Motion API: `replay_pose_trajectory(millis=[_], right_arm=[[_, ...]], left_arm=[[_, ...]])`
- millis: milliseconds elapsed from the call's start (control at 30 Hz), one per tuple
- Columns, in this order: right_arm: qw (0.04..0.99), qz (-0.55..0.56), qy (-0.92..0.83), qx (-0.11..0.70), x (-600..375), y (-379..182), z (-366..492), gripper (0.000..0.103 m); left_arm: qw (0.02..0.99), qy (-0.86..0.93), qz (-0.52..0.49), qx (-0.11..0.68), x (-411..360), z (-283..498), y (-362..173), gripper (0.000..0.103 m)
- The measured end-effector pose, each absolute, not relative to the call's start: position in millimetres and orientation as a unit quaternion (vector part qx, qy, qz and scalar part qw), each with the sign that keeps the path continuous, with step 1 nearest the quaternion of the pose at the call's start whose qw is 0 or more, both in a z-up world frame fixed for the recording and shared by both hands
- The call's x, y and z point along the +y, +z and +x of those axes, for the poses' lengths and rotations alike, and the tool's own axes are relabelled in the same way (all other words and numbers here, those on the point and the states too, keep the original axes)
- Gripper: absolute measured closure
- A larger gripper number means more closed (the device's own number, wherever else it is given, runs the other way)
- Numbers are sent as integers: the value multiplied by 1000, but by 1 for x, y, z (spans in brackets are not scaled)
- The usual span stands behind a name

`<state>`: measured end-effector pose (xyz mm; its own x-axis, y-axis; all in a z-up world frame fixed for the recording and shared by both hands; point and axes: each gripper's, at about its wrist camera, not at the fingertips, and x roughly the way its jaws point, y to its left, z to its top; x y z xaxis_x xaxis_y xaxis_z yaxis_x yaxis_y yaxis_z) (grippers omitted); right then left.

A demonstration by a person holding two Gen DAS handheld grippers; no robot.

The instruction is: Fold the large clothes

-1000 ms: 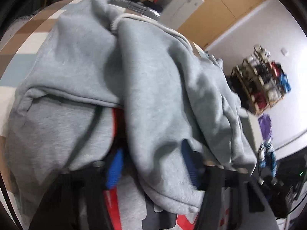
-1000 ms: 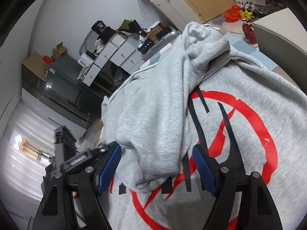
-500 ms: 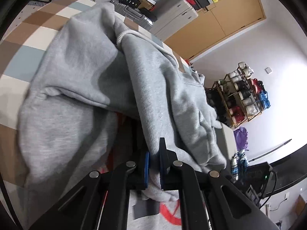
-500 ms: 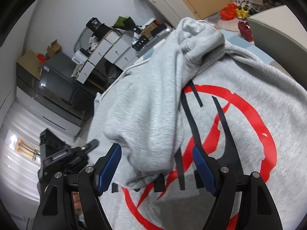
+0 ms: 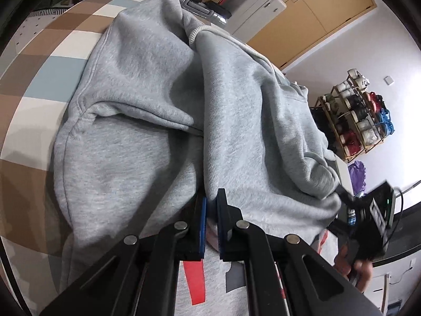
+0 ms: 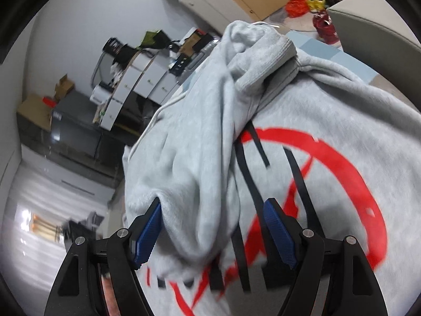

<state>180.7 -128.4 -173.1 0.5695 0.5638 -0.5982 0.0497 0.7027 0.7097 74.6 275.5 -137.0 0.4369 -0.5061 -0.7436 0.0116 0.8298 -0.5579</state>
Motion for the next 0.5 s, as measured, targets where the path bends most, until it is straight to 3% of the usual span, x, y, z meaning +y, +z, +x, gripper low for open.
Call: replay_pose_trajectory(millis=[233, 400, 500], right_arm=[[780, 367, 171, 477, -108, -183, 225, 28], [829, 231, 155, 486, -77, -161, 229, 69], [860, 159, 141, 463, -73, -142, 222, 79]], left_arm=[[828, -186, -220, 481, 258, 72, -124, 101], [831, -212, -226, 462, 249, 70, -111, 101], [826, -211, -220, 474, 241, 71, -116, 101]])
